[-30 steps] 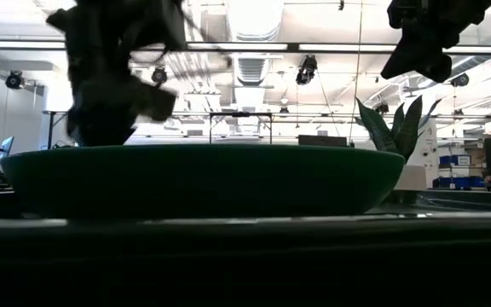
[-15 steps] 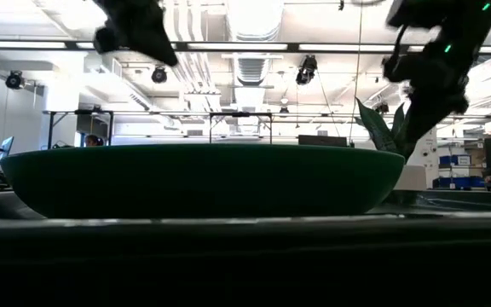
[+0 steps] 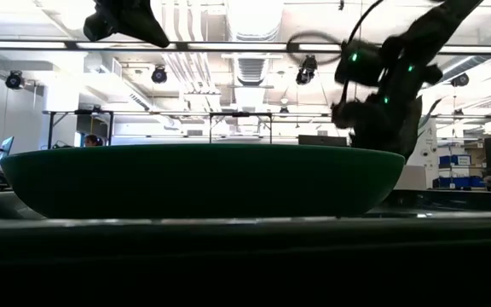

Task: Pick and place plate/cup/fork/spoon on tray
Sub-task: Adjust the green tray

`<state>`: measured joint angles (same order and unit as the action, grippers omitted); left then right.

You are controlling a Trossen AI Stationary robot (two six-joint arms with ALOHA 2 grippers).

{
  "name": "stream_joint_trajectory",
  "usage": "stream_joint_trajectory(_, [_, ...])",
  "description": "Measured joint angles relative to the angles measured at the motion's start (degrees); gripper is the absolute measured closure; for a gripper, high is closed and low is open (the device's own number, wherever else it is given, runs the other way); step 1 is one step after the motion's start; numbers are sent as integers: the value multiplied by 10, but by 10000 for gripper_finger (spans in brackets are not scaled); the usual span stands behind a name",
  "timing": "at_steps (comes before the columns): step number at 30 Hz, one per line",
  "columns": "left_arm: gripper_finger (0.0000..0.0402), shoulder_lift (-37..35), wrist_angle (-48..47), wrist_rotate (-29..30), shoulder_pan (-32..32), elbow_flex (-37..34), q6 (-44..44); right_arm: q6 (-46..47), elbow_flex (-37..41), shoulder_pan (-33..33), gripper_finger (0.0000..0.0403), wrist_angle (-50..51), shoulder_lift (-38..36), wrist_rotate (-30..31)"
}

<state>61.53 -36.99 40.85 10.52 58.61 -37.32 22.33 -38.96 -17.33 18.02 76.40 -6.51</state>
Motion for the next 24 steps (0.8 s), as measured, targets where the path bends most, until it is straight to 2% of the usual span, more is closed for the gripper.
stream_joint_trajectory(7, [402,14,2,-3,0,0,3,-28,0,-8,394,1,60,-9])
stream_joint_trajectory(10, [402,16,4,-4,0,-1,3,-28,0,-8,394,1,62,-15])
stream_joint_trajectory(16, [402,16,5,-6,0,-1,3,5,2,-2,394,11,41,-36])
stream_joint_trajectory(24, [402,16,5,-9,0,-1,2,49,2,35,394,8,-2,-33])
